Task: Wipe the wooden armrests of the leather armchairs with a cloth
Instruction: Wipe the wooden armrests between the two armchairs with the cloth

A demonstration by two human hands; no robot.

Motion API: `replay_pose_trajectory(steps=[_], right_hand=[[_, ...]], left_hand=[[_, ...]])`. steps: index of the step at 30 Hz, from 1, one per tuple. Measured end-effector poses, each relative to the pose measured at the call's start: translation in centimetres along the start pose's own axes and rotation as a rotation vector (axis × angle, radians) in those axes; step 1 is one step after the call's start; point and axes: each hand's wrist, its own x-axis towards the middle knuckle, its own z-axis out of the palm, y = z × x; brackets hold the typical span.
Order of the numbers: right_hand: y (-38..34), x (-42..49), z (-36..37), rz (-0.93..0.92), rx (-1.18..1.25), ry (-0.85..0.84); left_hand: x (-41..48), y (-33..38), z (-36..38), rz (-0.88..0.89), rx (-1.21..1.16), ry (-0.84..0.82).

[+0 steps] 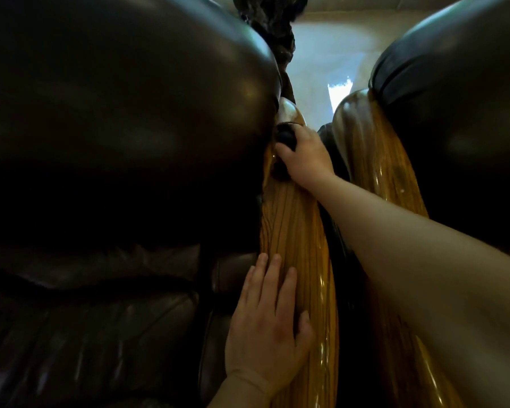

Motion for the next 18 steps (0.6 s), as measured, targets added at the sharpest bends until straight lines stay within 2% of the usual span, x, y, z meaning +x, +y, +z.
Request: replay_pose_trajectory(steps=[2,3,6,8,12,14,17,18], right_hand=[[0.8,-2.3,-0.2,0.171,0.173,0.008],[1.3,-4.7,-0.1,0.169,0.178,0.023],[2.0,-12.4,0.2,-0.124,-0.070,0.083],[2.2,-11.3,-0.1,-0.281,-0.212,0.057],[-1.0,-3.7,-0.2,-0.190,-0.358,-0.074],[-1.4,-4.6,0.3,-0.350,-0.376,-0.105],[1.0,-11.0,-0.3,-0.719,-0.318,-0.223],[1.7,-11.9,-0.8,-0.764,-0.315,-0.268]], left_hand=[[-0.1,0.0,0.0,0.004,0.010,-0.006],[-0.1,0.0,0.0,0.007,0.014,-0.010],[-0.1,0.1,-0.1,0.016,0.013,-0.025],[-0.1,0.0,-0.1,0.005,0.016,-0.023],[-0.1,0.0,0.0,-0.011,0.027,-0.007],[-0.2,0.1,-0.1,-0.015,0.002,0.006],[0.0,0.2,-0.5,-0.009,-0.019,0.035],[0.1,0.2,-0.6,-0.007,-0.022,0.042]])
